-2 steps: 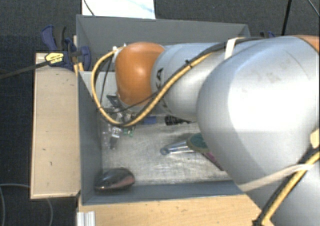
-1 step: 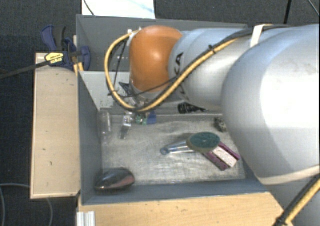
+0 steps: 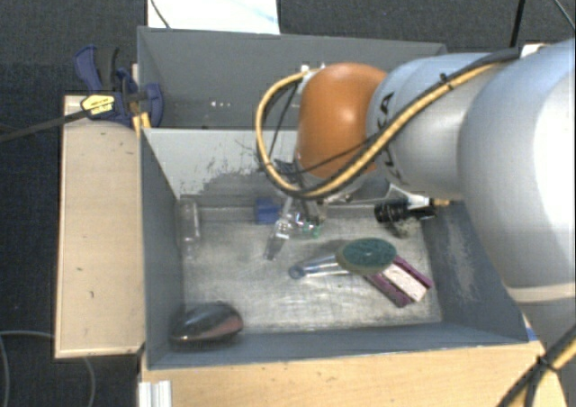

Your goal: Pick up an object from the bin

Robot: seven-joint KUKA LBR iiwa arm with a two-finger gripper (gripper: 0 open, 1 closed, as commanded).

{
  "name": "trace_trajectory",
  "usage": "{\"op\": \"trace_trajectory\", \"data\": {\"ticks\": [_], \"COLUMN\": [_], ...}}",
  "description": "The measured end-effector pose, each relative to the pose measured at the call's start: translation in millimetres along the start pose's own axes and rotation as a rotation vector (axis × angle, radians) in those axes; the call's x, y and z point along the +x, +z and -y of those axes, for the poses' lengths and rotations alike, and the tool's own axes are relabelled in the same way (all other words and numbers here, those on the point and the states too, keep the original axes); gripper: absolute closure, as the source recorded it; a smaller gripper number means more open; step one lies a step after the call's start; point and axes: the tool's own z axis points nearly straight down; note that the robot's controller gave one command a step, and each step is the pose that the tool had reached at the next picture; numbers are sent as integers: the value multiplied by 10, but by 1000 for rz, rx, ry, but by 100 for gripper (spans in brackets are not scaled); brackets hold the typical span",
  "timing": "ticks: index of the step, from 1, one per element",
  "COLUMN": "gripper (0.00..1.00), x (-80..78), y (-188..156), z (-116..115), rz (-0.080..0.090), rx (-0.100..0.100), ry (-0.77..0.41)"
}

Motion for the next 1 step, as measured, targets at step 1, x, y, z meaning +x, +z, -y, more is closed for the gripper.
{"op": "trace_trajectory", "data": {"ticks": [1], "gripper": [0], "x": [-116], "y": [388], "z": [-41], "rz": [16], "rx": [-15], "ry": [169]}}
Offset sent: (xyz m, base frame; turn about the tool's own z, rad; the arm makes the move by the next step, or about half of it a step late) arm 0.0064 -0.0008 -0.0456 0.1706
